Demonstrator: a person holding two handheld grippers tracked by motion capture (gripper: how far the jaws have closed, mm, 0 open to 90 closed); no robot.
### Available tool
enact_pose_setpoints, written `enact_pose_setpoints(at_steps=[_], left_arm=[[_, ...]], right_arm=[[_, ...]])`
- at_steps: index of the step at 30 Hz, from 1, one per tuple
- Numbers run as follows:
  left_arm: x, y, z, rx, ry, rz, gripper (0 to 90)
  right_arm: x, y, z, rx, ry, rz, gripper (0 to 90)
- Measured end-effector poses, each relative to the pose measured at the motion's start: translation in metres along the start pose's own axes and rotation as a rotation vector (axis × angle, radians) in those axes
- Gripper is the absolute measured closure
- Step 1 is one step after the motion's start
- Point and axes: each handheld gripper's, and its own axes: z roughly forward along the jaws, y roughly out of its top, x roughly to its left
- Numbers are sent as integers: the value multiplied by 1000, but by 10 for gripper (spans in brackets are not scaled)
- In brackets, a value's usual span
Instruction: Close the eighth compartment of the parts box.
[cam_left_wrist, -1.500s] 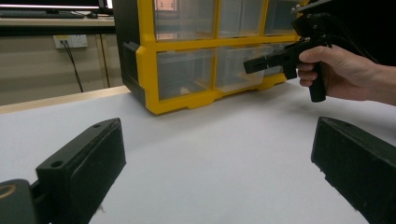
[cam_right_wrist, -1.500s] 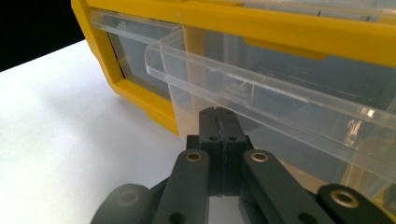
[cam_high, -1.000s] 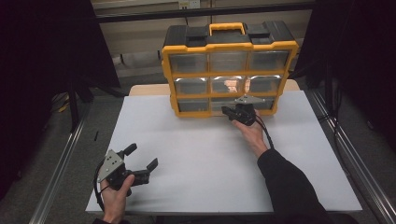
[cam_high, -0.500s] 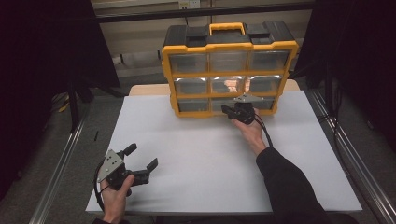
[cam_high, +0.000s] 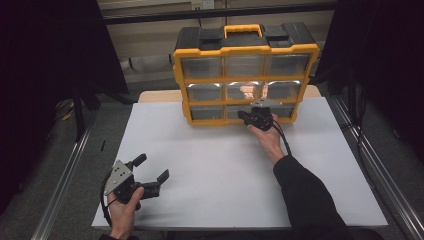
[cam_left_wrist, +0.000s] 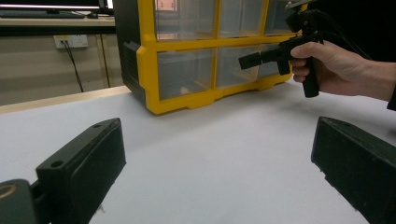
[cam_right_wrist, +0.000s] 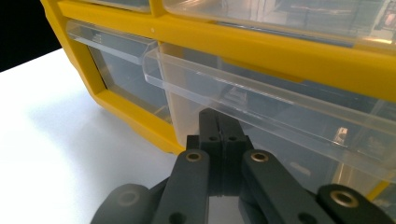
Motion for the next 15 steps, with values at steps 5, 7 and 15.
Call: enact_pose_setpoints(at_steps=[5, 7, 15], left_arm=[[0, 0, 0, -1, -1, 0, 28], [0, 0, 0, 0, -1, -1, 27], [0, 0, 0, 0, -3, -2, 27]], right_arm=[[0, -1, 2, 4, -6, -3, 900], [0, 0, 2, 3, -3, -1, 900], [-1, 1, 4, 7, -13, 6, 900]])
